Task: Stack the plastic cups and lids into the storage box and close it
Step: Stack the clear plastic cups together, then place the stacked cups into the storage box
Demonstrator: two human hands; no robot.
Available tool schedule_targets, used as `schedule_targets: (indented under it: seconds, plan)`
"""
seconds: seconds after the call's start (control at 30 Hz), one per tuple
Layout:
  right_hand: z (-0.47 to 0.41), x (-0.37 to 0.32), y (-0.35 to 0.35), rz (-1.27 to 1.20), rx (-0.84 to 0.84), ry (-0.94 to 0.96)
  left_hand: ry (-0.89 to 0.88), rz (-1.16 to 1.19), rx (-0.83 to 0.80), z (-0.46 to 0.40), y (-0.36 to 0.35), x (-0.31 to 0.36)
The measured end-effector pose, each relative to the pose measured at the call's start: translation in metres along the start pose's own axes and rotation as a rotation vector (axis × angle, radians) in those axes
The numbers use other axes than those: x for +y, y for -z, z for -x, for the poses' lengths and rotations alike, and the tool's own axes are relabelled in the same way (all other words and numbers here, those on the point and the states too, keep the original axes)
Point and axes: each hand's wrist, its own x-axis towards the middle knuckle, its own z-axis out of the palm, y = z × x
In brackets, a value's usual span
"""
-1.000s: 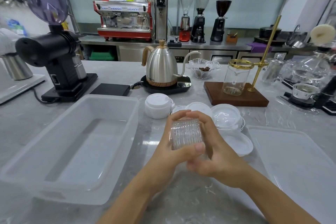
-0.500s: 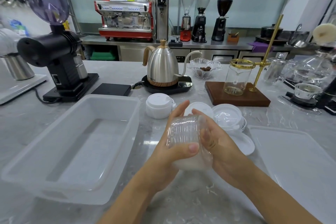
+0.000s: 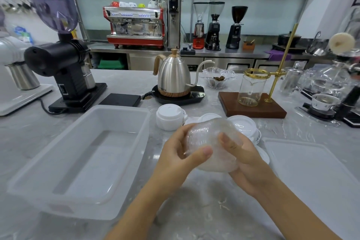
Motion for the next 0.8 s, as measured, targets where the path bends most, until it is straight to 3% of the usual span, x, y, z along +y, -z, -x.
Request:
schedule_targets:
  seconds: [0.17, 0.5, 0.8]
  plan:
    - [0.000, 0.007, -0.005, 0.162, 0.241, 0.079, 0.072, -0.044, 0.092, -0.002, -0.003, -0.007]
    - [0.005, -0.010, -0.001, 0.068, 0.094, -0.007, 0.131, 0.112, 0.164, -0.006, -0.002, 0.009]
    - [-0.018, -0.032, -0.042, 0.097, 0.115, 0.090, 0.093, -0.070, 0.267, -0.016, 0.026, 0.076]
